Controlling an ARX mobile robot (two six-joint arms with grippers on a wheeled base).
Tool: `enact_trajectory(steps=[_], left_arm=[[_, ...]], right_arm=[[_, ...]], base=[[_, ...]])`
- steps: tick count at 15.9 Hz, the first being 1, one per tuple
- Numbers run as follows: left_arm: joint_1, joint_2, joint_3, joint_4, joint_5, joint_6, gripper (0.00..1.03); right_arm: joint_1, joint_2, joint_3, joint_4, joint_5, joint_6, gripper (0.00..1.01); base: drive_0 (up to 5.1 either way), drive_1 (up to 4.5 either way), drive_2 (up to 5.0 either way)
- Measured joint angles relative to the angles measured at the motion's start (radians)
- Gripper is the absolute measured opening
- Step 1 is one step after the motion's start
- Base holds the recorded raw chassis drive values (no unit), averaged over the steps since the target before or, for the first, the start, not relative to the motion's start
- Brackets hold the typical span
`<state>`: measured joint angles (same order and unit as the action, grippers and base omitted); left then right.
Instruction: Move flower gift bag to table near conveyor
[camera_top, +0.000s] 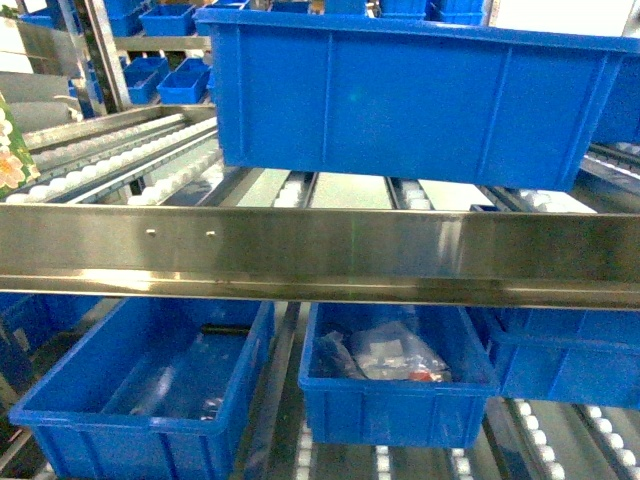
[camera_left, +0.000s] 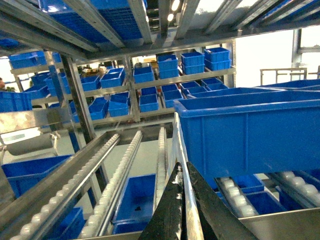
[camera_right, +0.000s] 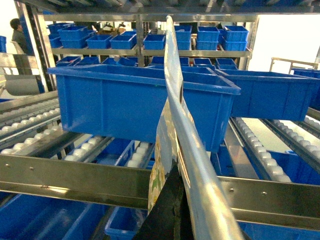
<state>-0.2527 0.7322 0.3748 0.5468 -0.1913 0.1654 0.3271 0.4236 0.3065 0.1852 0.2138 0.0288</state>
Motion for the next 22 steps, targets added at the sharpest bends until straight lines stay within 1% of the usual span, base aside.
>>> enact_trajectory(steps=[11, 18, 22], left_arm=[[0.0, 0.0, 0.0, -0.002, 0.0, 0.0, 0.02], [0.0, -0.001, 0.0, 0.0, 0.0, 0.0, 0.02], [0.0, 0.001, 0.0, 0.0, 0.0, 0.0, 0.02]], right_arm=[[0.0, 0.0, 0.0, 0.001, 0.0, 0.0, 0.02], [0.0, 0.0, -0.001, 0.002, 0.0, 0.0, 0.02], [0.0, -0.002, -0.001, 0.003, 0.0, 0.0, 0.02]], base=[[-4.6, 0.77, 3.9], [-5.0, 2.48, 2.5], [-4.5, 0.92, 4.0]])
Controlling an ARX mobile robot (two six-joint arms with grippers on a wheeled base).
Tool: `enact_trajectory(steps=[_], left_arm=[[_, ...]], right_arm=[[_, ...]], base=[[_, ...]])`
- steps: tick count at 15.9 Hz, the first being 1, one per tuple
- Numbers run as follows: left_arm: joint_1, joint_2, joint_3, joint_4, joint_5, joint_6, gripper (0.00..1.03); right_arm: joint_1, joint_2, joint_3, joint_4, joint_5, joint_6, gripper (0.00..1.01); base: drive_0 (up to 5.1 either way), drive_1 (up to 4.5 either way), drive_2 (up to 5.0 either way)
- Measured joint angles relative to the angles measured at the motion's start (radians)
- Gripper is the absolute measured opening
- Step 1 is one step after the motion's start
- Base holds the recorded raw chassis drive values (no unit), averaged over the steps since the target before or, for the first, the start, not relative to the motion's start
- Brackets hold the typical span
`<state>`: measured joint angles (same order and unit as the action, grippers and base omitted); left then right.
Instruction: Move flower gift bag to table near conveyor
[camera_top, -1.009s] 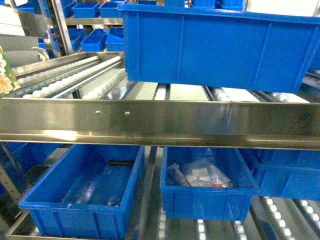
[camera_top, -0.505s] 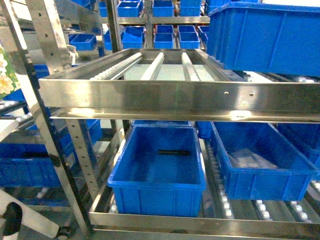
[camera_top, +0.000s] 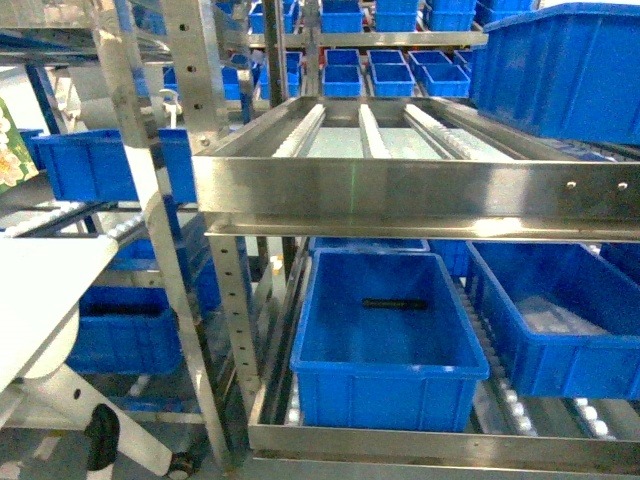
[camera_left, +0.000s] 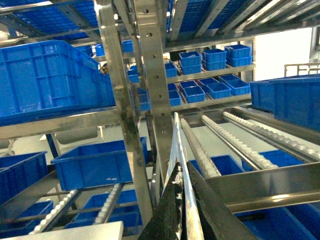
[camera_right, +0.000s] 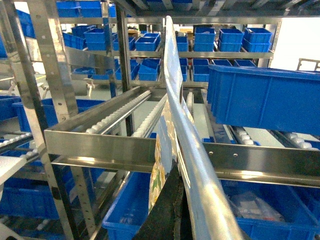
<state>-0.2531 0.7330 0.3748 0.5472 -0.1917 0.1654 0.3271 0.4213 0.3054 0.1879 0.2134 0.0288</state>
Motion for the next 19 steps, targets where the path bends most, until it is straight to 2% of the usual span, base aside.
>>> enact_trajectory(steps=[19], left_arm=[[0.0, -0.002, 0.0, 0.0, 0.0, 0.0, 0.02]], right_arm=[[0.0, 0.002, 0.0, -0.002, 0.0, 0.0, 0.02]], base=[[-5.0, 2.44, 2.4]])
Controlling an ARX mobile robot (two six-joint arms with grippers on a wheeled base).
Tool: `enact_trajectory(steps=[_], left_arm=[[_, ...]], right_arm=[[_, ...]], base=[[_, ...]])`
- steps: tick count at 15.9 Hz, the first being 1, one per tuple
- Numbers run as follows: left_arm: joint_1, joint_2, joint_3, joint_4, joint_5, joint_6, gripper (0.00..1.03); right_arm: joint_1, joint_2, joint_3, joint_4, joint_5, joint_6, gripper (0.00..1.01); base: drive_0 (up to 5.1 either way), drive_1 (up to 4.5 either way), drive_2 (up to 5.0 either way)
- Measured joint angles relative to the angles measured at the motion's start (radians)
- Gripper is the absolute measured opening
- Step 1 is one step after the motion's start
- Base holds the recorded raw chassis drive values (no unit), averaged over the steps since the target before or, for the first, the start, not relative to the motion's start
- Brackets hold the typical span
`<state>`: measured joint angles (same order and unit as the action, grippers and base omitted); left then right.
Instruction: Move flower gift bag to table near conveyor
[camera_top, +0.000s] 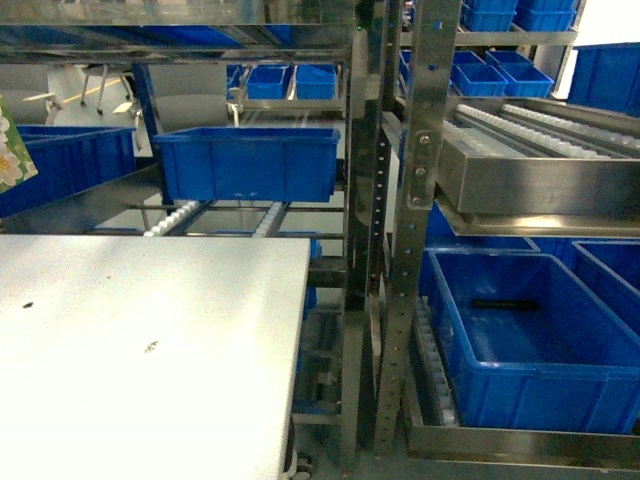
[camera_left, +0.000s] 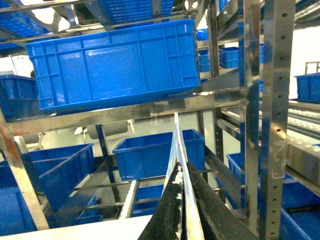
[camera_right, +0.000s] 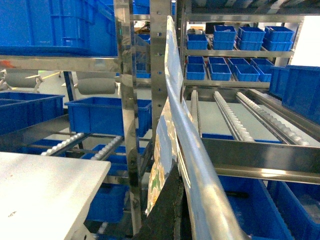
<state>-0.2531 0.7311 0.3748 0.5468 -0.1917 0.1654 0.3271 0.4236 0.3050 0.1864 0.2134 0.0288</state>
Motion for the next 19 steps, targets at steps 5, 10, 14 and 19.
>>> enact_trajectory(steps=[5, 10, 14, 19], left_arm=[[0.0, 0.0, 0.0, 0.0, 0.0, 0.0, 0.02], [0.0, 0.0, 0.0, 0.0, 0.0, 0.0, 0.02], [0.001, 0.0, 0.0, 0.0, -0.001, 0.0, 0.02], [0.001, 0.001, 0.0, 0.001, 0.0, 0.0, 0.02]], right_arm=[[0.0, 0.0, 0.0, 0.0, 0.0, 0.0, 0.02], [0.0, 0.0, 0.0, 0.0, 0.0, 0.0, 0.02], [0.0, 0.0, 0.0, 0.0, 0.0, 0.0, 0.02], [0.0, 0.0, 0.0, 0.0, 0.0, 0.0, 0.02]], base=[[-5.0, 2.45, 2.5], [-4.9, 2.51, 2.5], [-5.0, 2.47, 2.5], [-4.9, 2.53, 2.5]])
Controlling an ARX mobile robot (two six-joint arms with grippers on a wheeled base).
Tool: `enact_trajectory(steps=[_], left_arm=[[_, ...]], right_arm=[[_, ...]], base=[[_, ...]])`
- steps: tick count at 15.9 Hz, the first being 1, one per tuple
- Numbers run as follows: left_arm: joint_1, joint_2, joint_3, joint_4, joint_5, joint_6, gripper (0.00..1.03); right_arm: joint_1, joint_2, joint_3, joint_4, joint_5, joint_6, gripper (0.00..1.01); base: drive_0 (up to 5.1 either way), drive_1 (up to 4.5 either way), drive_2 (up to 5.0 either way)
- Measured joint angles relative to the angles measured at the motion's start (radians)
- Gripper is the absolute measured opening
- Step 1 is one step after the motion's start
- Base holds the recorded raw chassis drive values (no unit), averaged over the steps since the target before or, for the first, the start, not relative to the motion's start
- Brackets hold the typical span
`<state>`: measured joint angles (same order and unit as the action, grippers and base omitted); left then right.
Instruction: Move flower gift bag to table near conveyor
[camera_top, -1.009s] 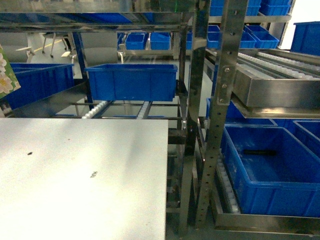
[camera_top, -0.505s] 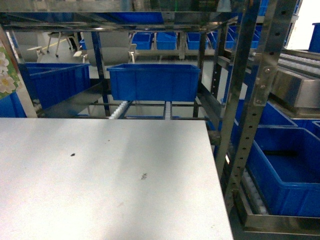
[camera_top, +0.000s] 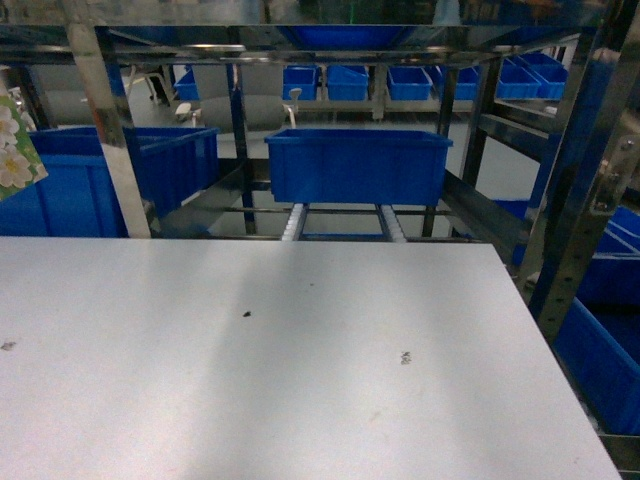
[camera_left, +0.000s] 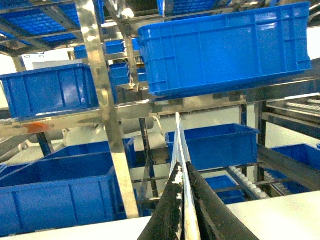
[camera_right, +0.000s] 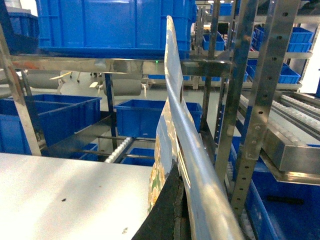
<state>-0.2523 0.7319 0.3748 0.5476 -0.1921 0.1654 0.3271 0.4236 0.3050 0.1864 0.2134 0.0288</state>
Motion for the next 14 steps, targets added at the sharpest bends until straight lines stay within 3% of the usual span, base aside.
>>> enact_trajectory(steps=[14], left_arm=[[0.0, 0.0, 0.0, -0.002, 0.0, 0.0, 0.02]], right_arm=[[0.0, 0.0, 0.0, 0.0, 0.0, 0.0, 0.02]], base=[[-5.0, 2.42, 2.4]])
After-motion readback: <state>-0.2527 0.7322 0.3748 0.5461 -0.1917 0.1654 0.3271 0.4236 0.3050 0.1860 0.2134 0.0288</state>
